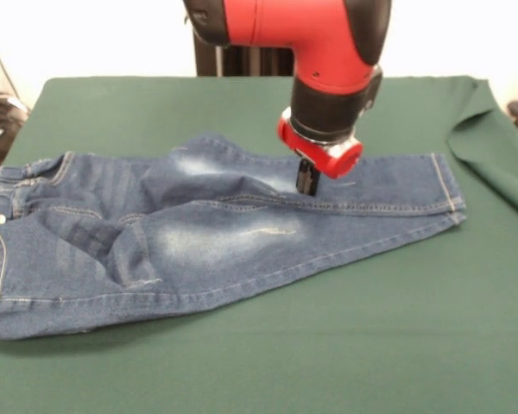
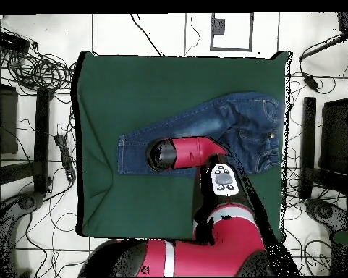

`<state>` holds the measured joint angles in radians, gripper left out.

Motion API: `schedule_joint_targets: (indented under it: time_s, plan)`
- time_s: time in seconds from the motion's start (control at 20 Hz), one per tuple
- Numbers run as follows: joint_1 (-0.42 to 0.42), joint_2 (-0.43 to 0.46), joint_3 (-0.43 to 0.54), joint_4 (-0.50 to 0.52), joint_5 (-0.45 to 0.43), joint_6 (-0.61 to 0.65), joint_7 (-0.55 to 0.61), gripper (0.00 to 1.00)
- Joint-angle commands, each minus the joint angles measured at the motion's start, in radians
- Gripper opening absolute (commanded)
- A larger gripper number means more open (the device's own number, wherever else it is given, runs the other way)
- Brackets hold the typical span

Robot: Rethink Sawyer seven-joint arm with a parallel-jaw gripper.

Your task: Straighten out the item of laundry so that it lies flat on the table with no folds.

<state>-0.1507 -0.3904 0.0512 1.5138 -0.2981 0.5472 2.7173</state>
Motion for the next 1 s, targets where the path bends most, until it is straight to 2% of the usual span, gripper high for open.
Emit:
schedule_joint_targets:
  time_s: [0.05, 0.25, 0.4, 0.6, 0.8, 1.0]
  plan:
    - [0.071, 0.218, 0.03, -0.021, -0.033, -0.168, 0.064, 0.0]
    - [0.126, 0.239, 0.016, -0.022, 0.05, -0.191, 0.183, 0.0]
    - [0.193, 0.248, -0.016, -0.03, 0.145, -0.176, 0.294, 0.0]
    - [0.283, 0.269, -0.067, -0.057, 0.251, -0.164, 0.385, 0.0]
    - [0.325, 0.258, -0.078, -0.052, 0.383, -0.104, 0.431, 0.0]
    - [0.347, 0.247, -0.091, -0.043, 0.467, -0.072, 0.425, 0.0]
